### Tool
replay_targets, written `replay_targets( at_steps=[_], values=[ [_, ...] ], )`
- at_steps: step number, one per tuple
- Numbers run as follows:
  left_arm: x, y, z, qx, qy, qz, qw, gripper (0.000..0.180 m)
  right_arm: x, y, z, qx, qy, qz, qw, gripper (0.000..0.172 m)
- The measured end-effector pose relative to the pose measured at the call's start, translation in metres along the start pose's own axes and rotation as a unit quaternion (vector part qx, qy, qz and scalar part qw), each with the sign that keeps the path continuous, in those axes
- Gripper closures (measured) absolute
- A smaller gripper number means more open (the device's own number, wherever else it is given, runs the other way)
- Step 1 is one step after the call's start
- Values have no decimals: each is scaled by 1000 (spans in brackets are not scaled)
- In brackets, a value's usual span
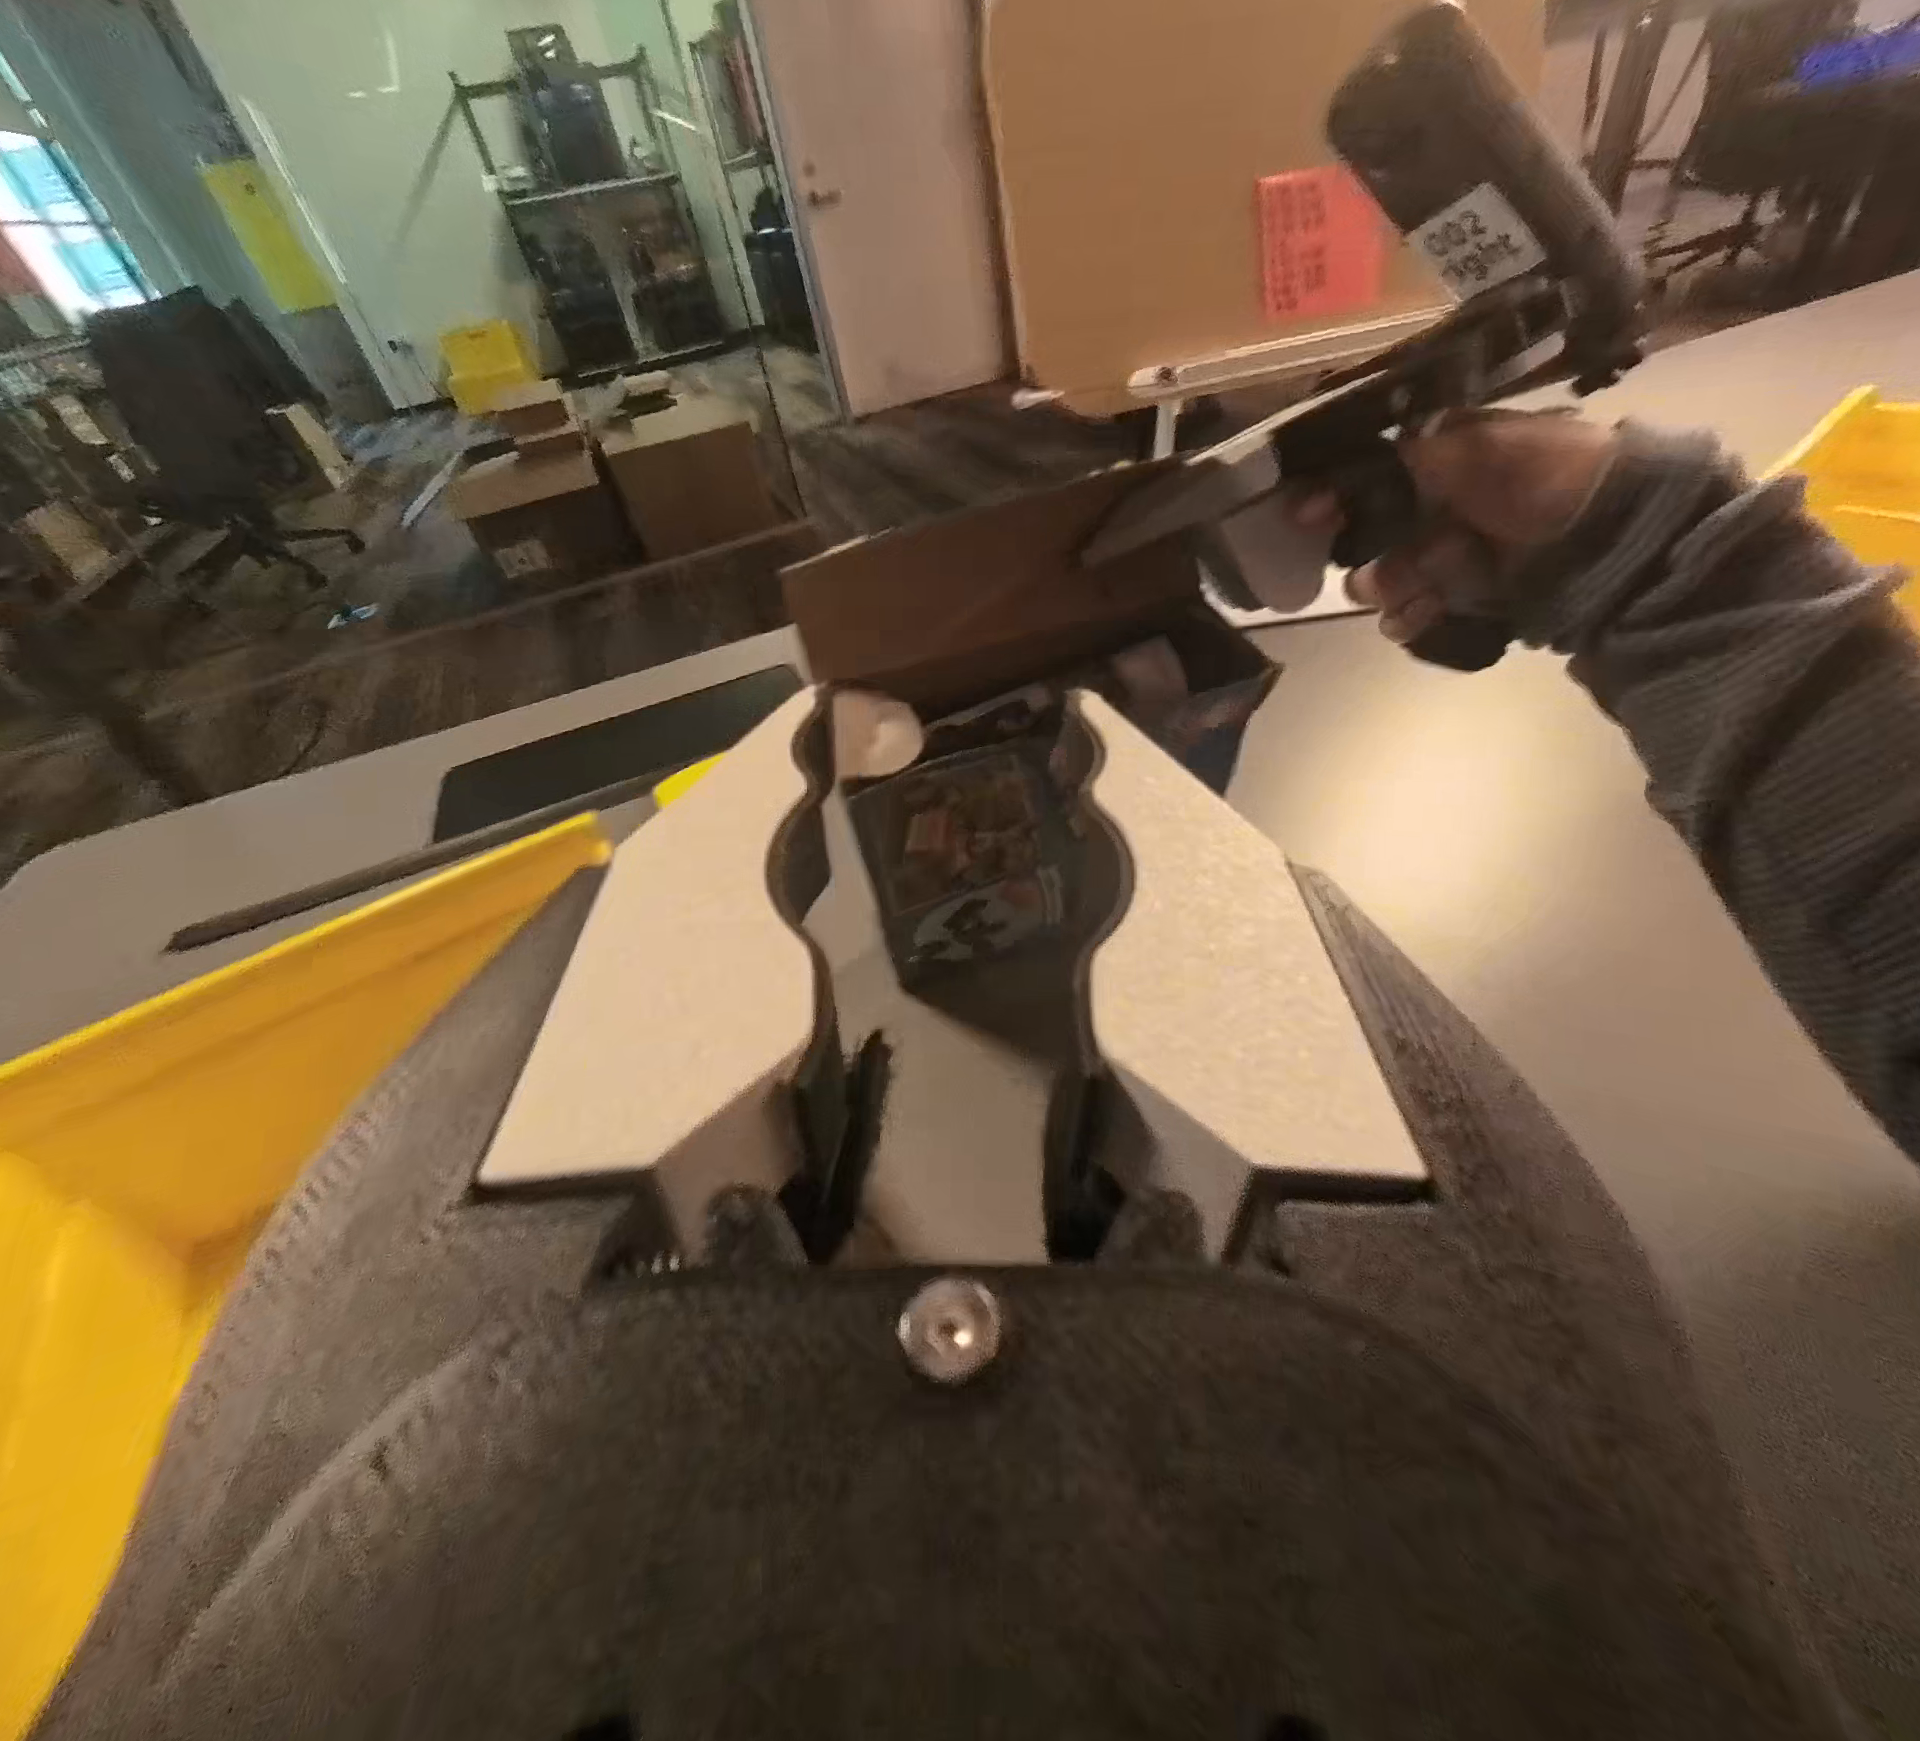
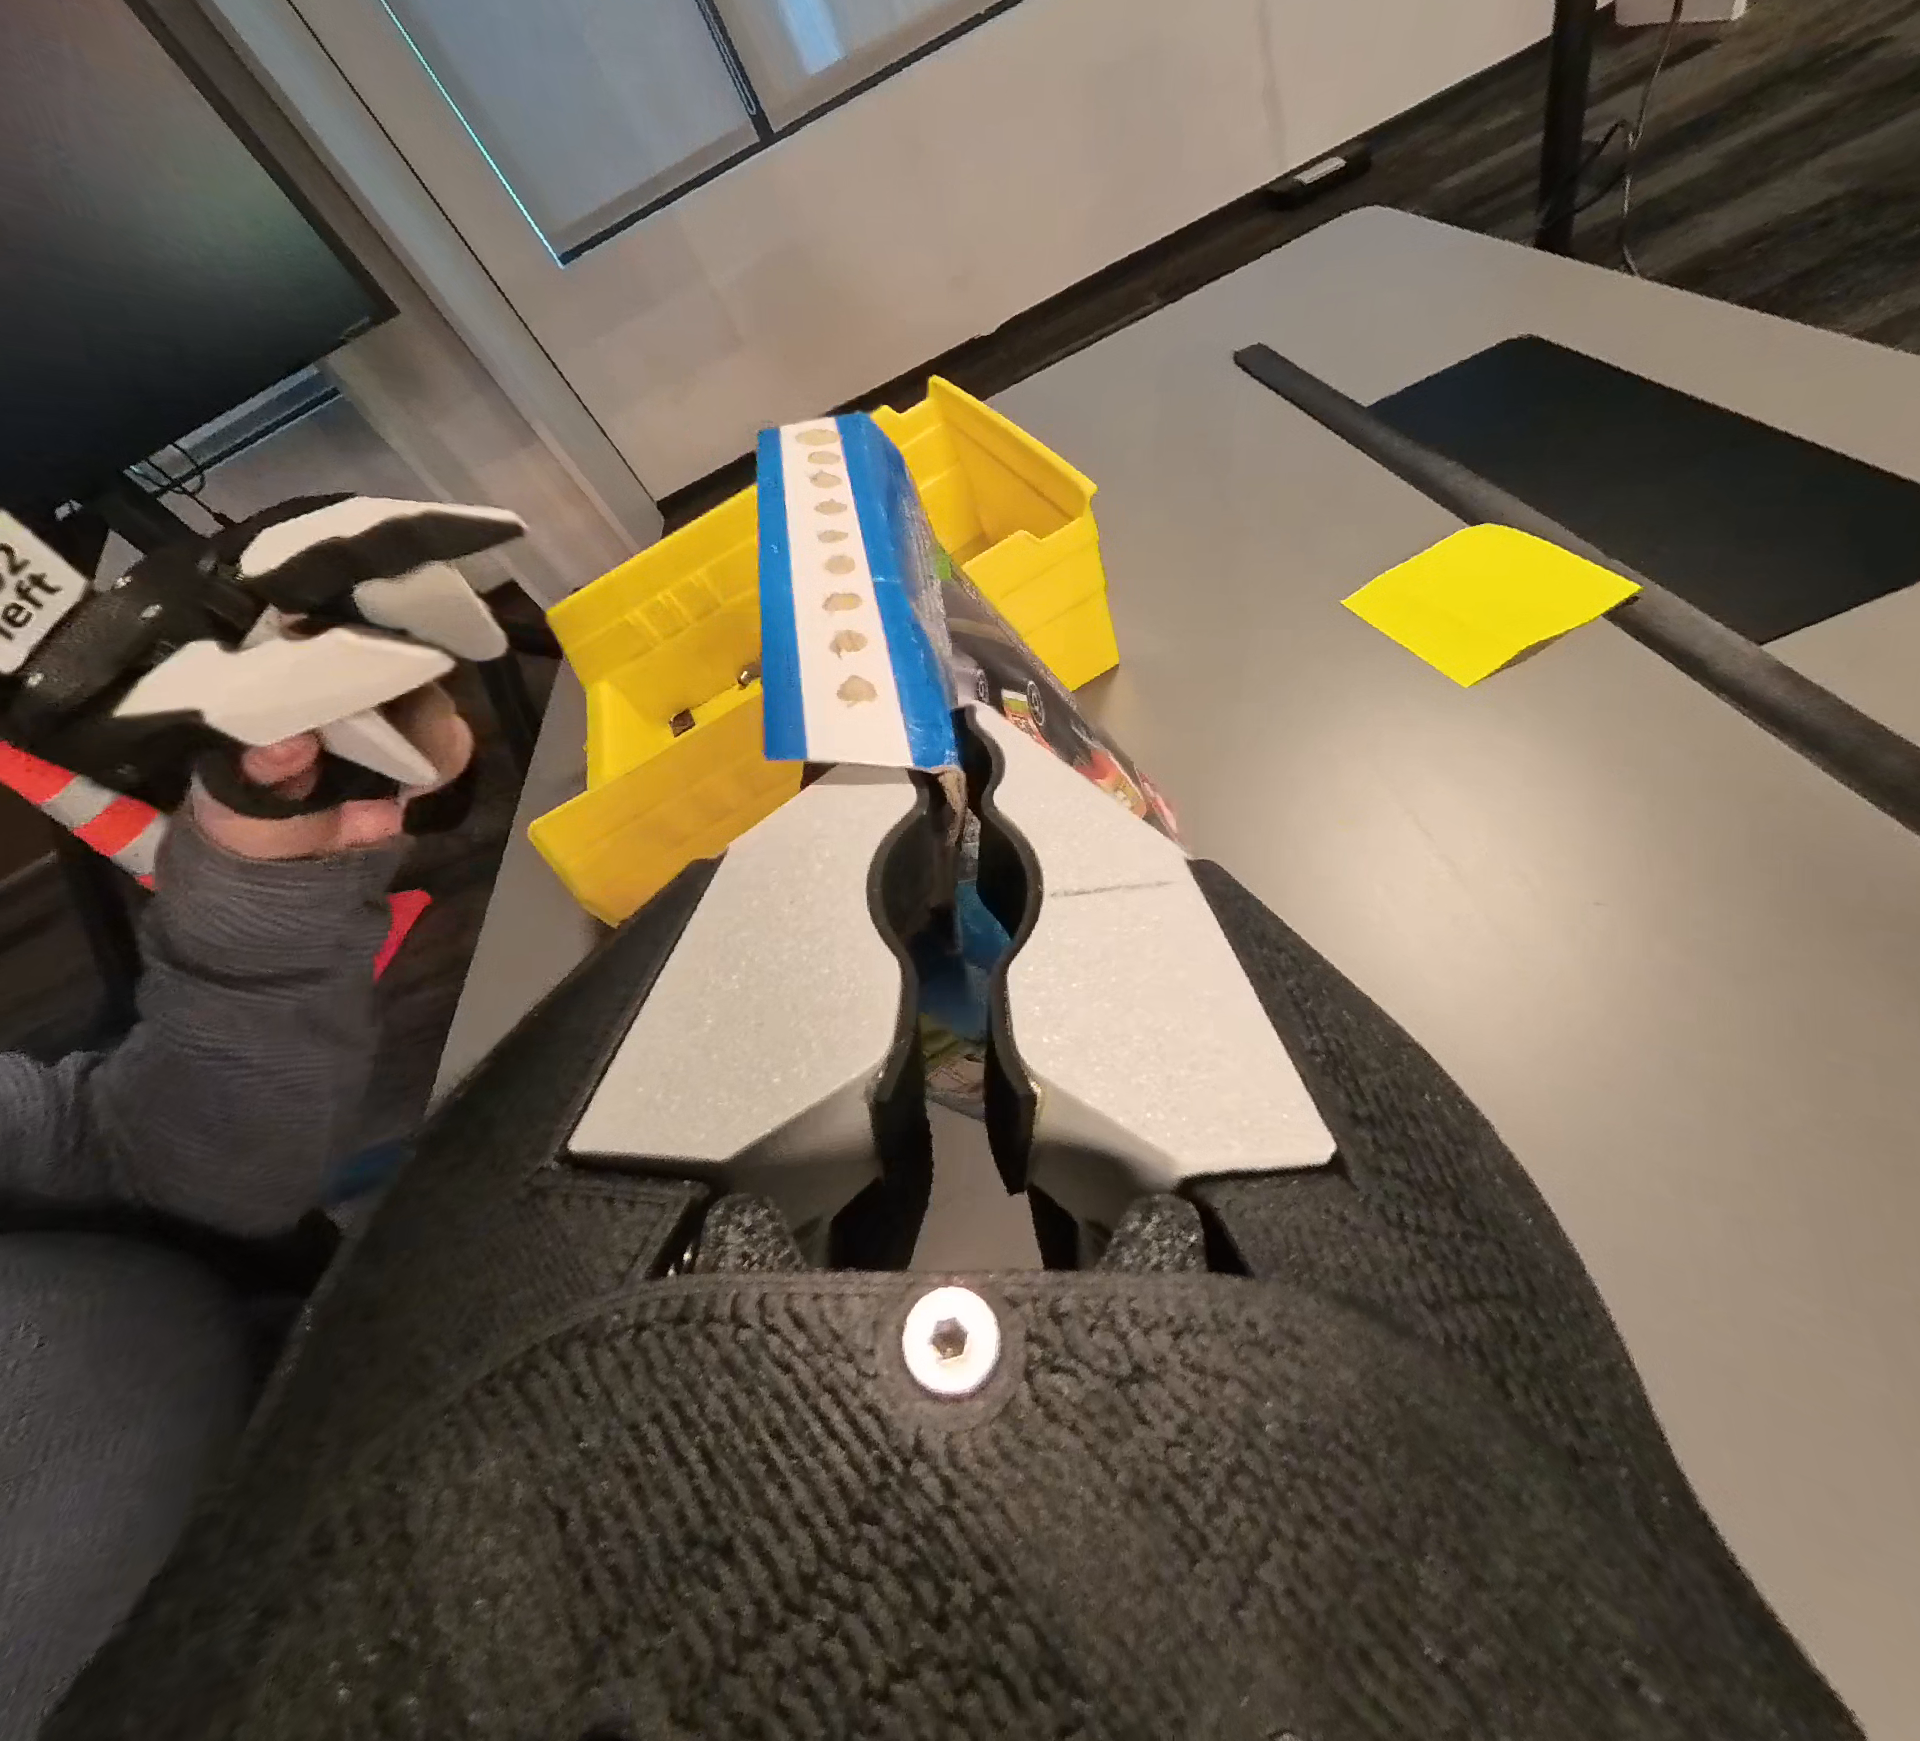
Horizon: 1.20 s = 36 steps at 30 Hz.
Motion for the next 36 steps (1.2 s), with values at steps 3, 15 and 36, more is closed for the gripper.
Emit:
replay_targets(
  at_steps=[3, 15, 36],
  values=[
    [28, -19, -5, -30, -46, 76, 996, 139, 1, -1, 0, 3, -4, 1, 1000, 172],
    [48, -82, -91, 95, -430, 51, 896, 140, 3, -1, -1, -3, -7, 0, 1000, 172],
    [24, -86, -136, 46, -536, -34, 842, 161, 2, -1, -1, -5, -10, 3, 1000, 172]
  ],
)
Point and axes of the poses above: each gripper's, where its closed fingertips meet, x back along the fingers, z out of its top, y = z × x across the jaws, the point moved 10 cm from there along x, back along the fingers, and after that the axes turned 9 degrees about y, right-handed, at the moved point
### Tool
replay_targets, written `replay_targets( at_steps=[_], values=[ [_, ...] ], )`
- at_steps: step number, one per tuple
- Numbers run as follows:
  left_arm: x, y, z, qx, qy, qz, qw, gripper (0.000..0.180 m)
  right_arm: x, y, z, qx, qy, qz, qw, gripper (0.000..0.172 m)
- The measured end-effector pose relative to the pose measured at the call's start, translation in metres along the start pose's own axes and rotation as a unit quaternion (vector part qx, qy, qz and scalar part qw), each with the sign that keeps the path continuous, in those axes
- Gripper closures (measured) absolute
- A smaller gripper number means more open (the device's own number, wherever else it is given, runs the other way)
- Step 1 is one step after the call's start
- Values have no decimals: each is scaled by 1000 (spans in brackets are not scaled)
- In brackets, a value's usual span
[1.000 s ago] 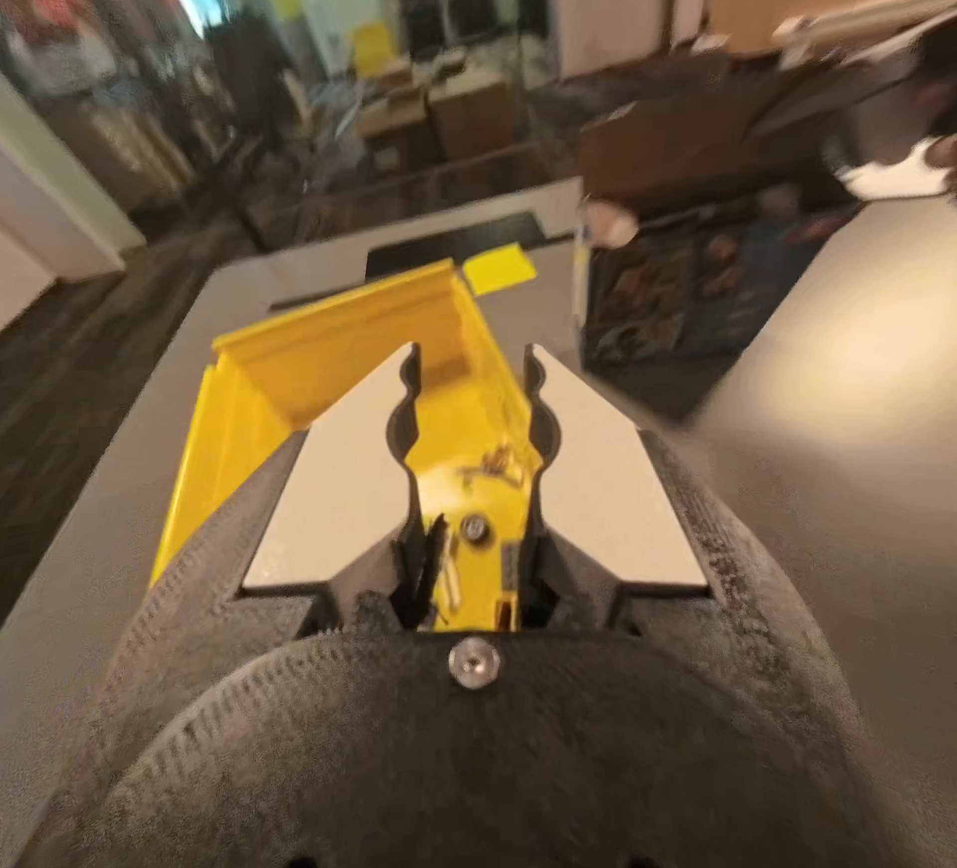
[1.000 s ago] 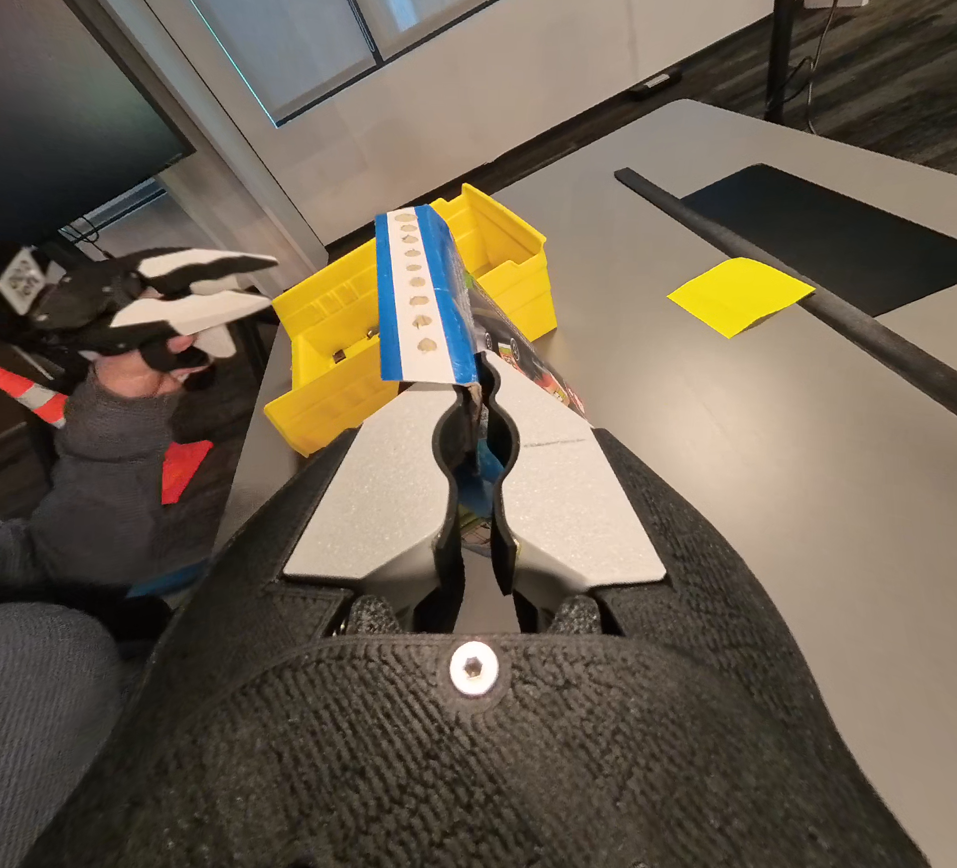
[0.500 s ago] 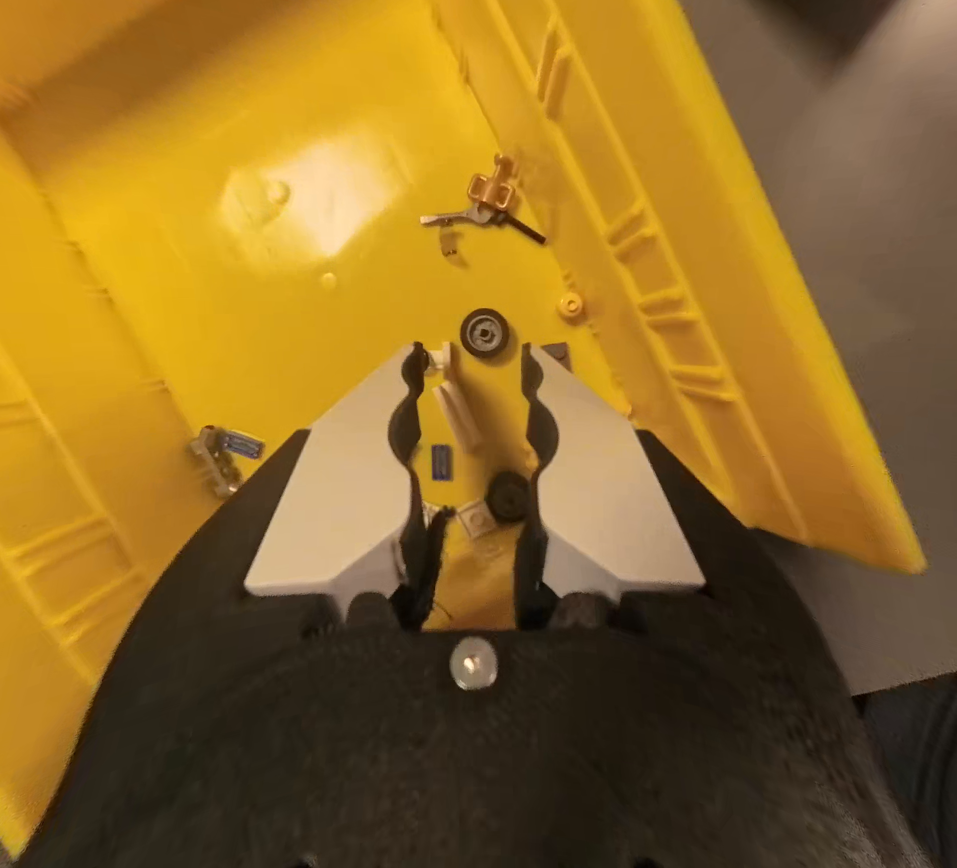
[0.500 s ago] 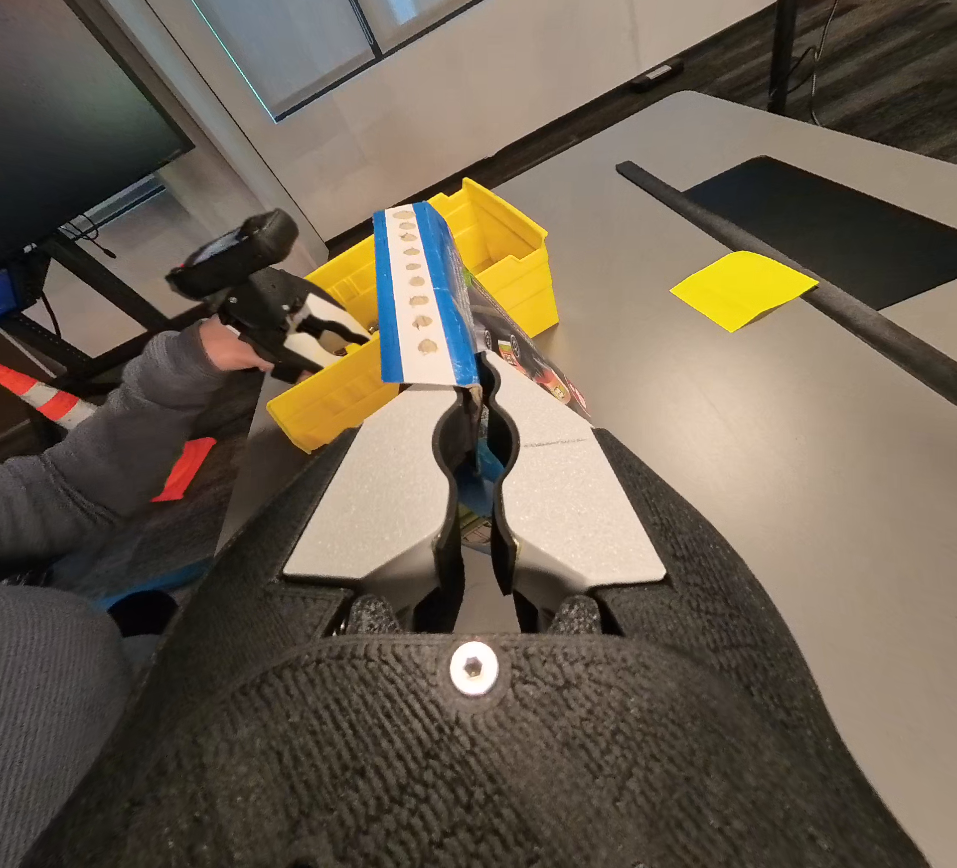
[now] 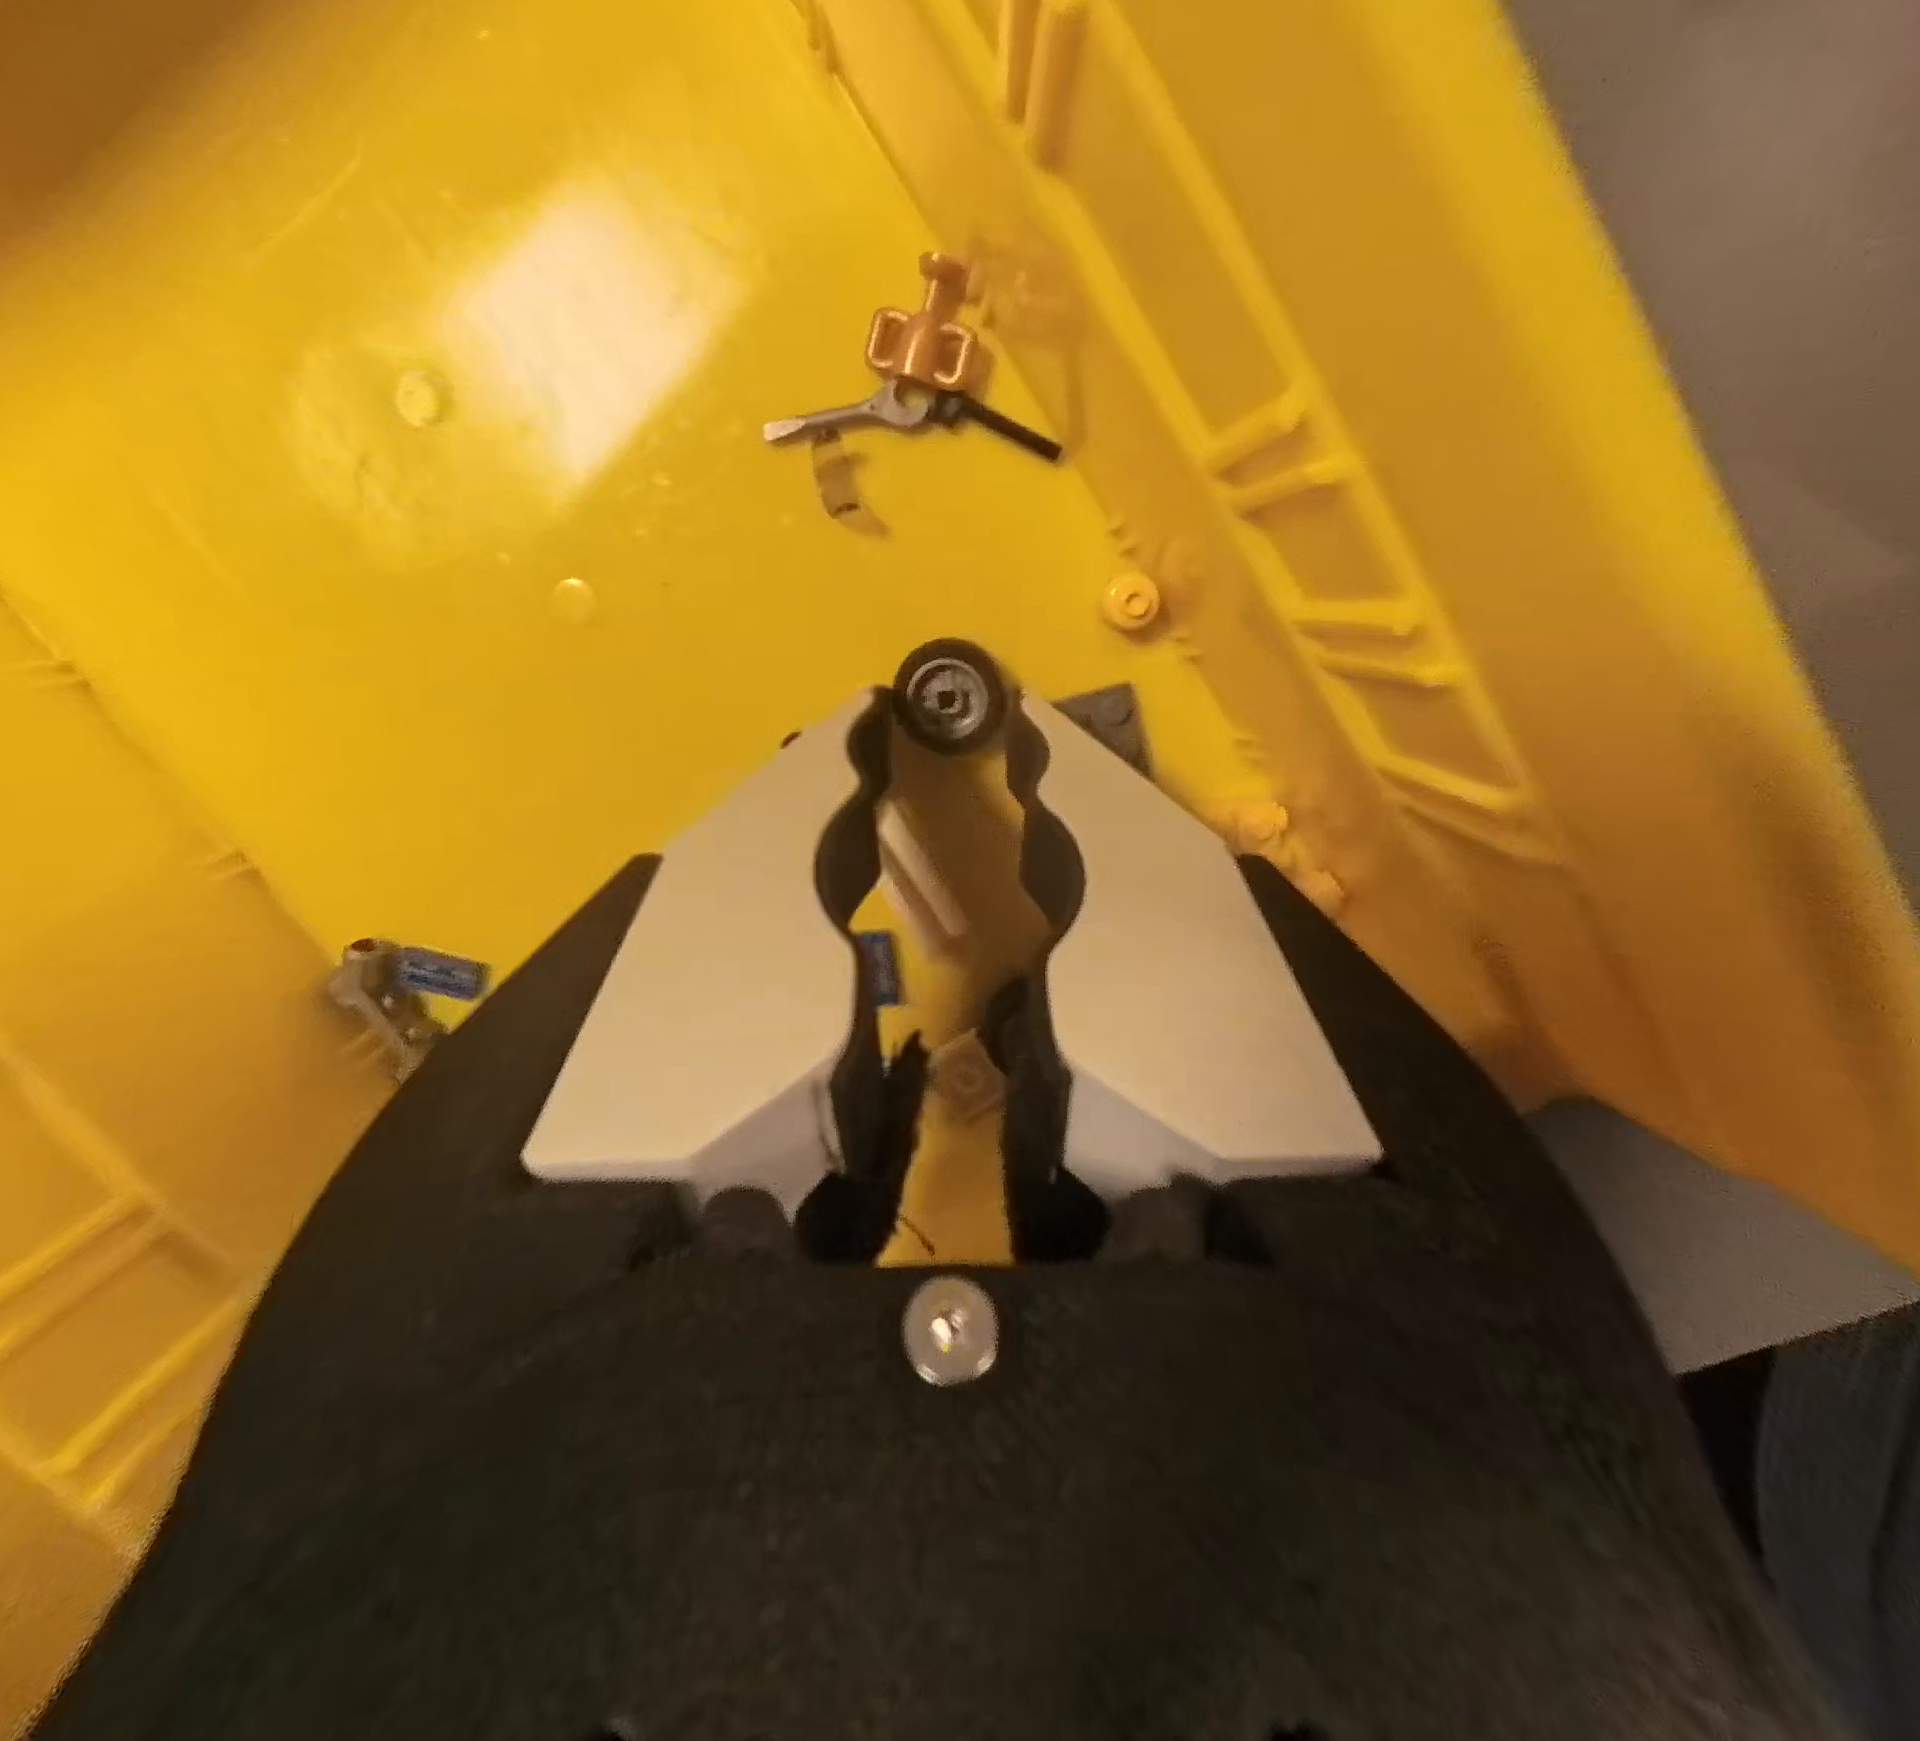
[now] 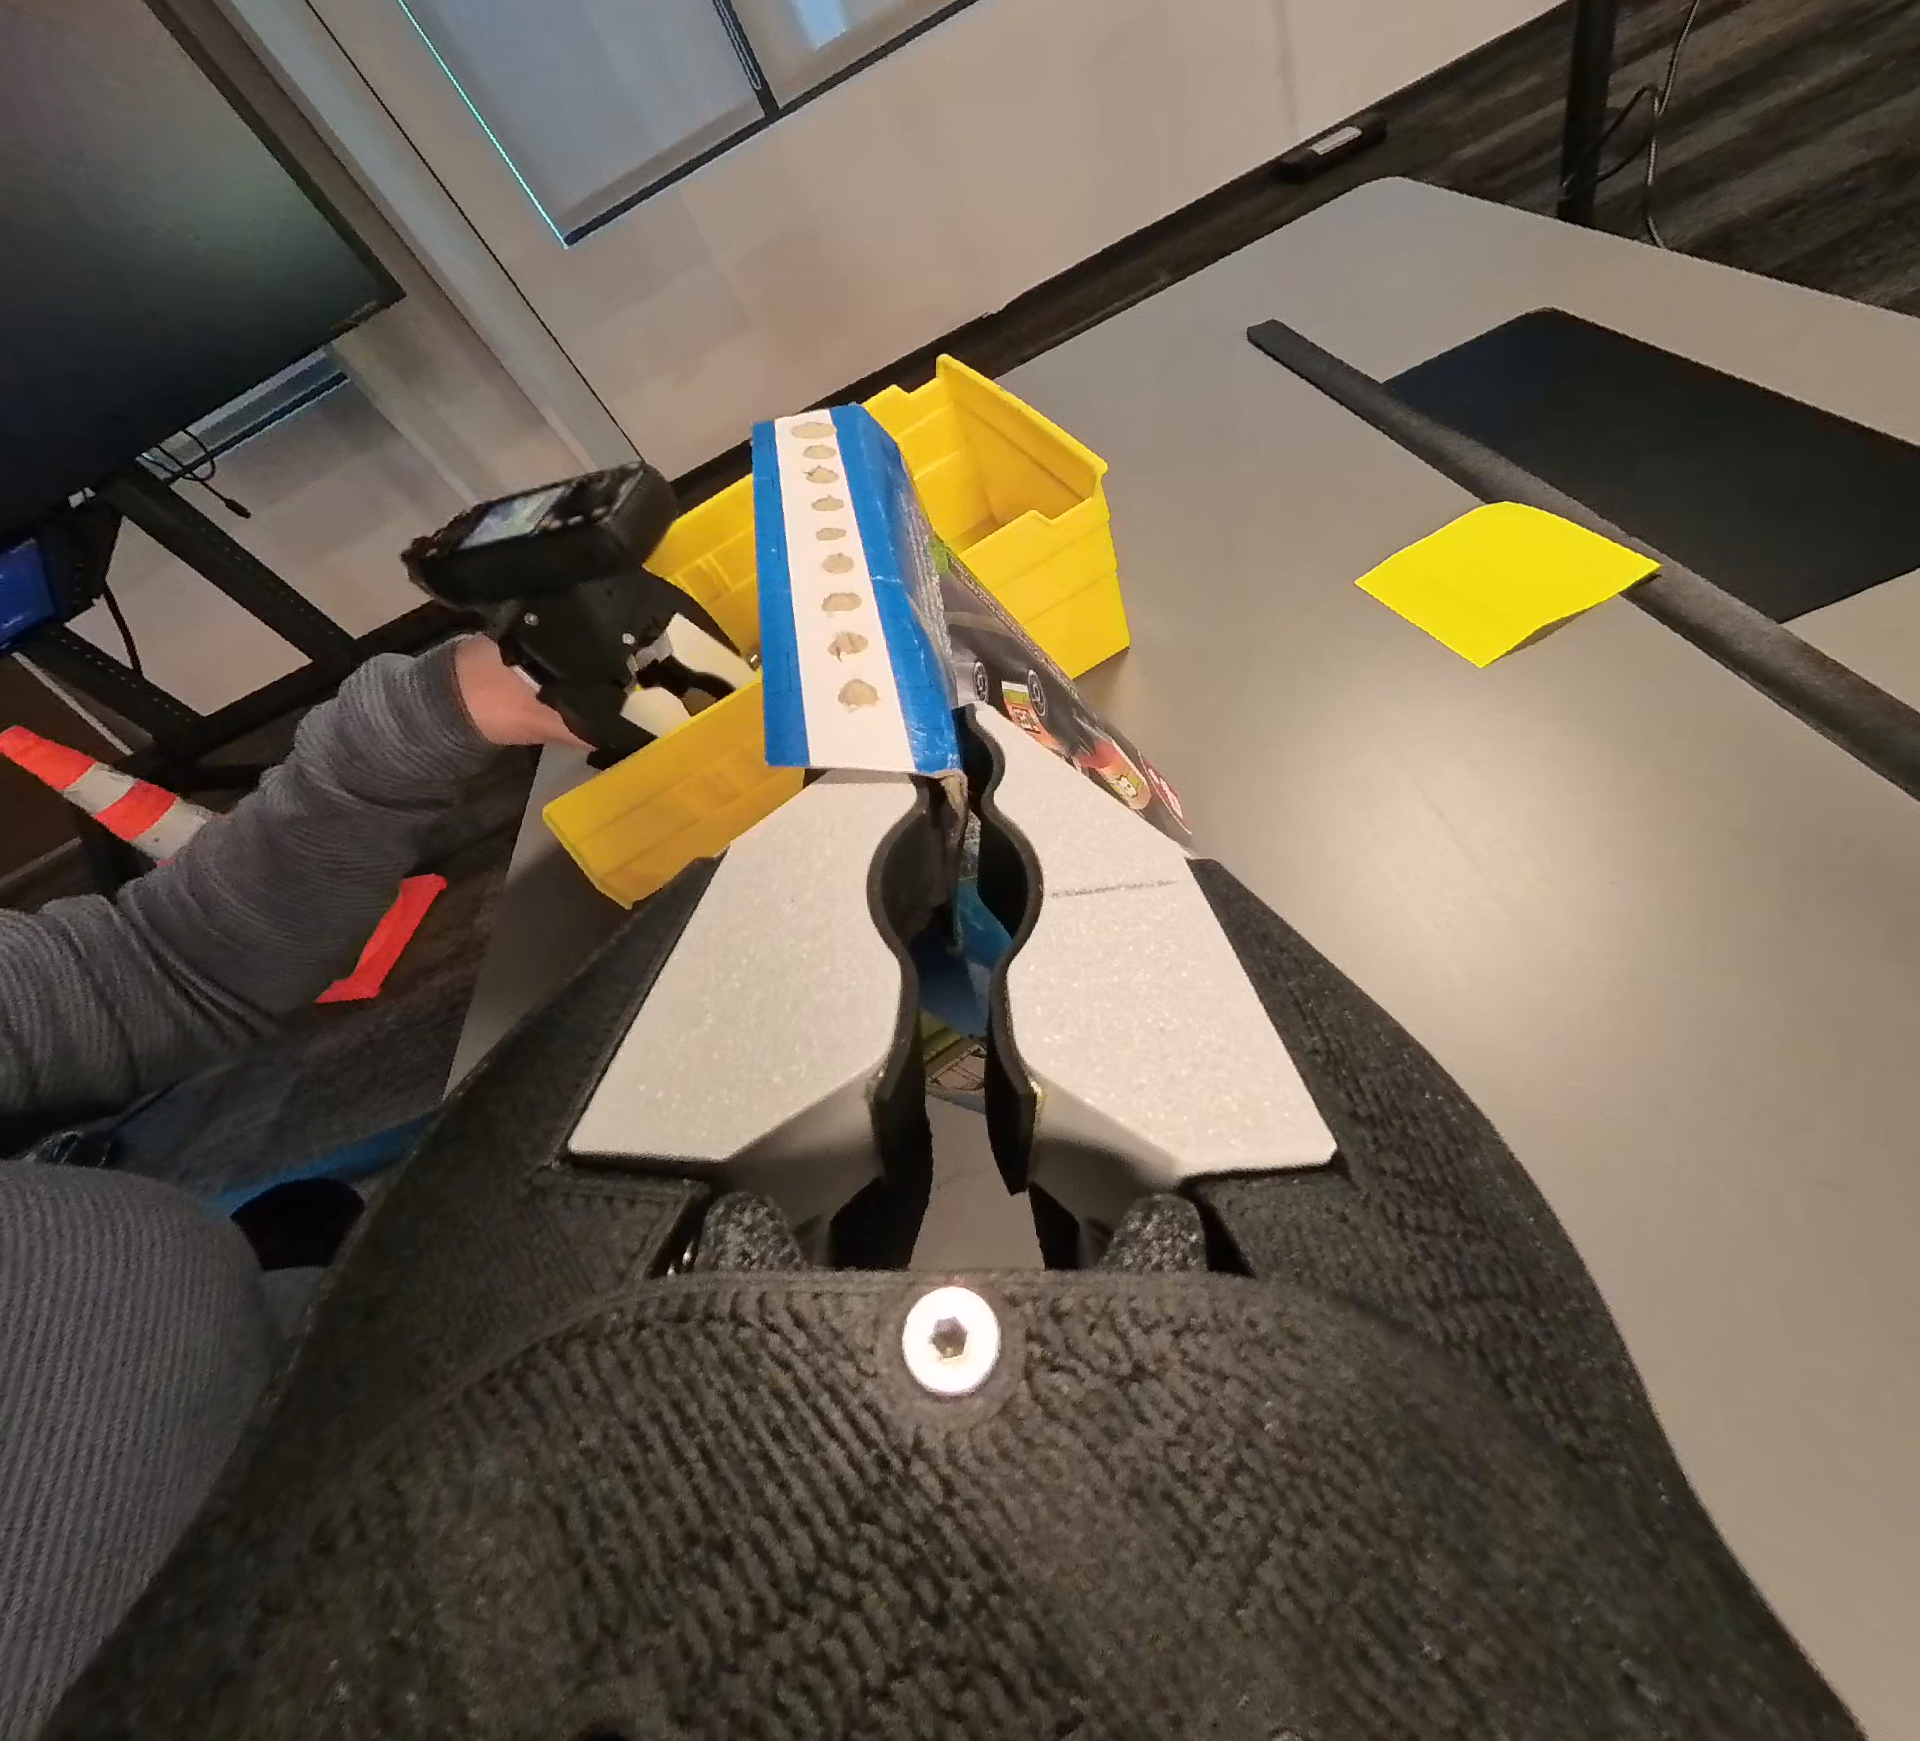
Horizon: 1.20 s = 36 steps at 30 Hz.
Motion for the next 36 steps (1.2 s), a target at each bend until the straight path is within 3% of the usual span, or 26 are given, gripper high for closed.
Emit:
replay_targets(
  at_steps=[4, 6, 8, 11, 13, 17, 24, 32, 36],
  values=[
    [14, -2, 3, -4, 40, 58, 998, 161, 0, -1, 0, 1, -1, 1, 1000, 172],
    [39, 2, 14, 8, 129, 96, 987, 161, 0, 0, 0, 1, -1, 1, 1000, 172],
    [74, 12, 31, 12, 250, 119, 961, 161, 0, 0, 0, 0, 0, 1, 1000, 172],
    [115, 36, 56, 6, 407, 82, 910, 161, -1, -1, 0, 0, -1, 1, 1000, 172],
    [121, 57, 74, -17, 444, 17, 896, 161, -1, -1, 0, 0, 0, 1, 1000, 172],
    [99, 93, 111, -75, 432, -57, 897, 160, -1, 0, 0, -1, 0, 3, 1000, 172],
    [57, 115, 153, -114, 369, -61, 920, 160, -1, 0, 0, -1, 0, 4, 1000, 172],
    [35, 117, 160, -129, 333, -56, 932, 140, -1, 0, 0, -3, 2, 5, 1000, 172],
    [49, 107, 146, -101, 362, -25, 926, 135, 0, 1, 0, -2, 3, 3, 1000, 172]
  ],
)
Point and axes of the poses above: each gripper's, where its closed fingertips meet, x back along the fingers, z out of its top, y = z × x across the jaws, the point moved 10 cm from there along x, back along the fingers, and after that the axes turned 9 degrees about y, right-handed, at the moved point
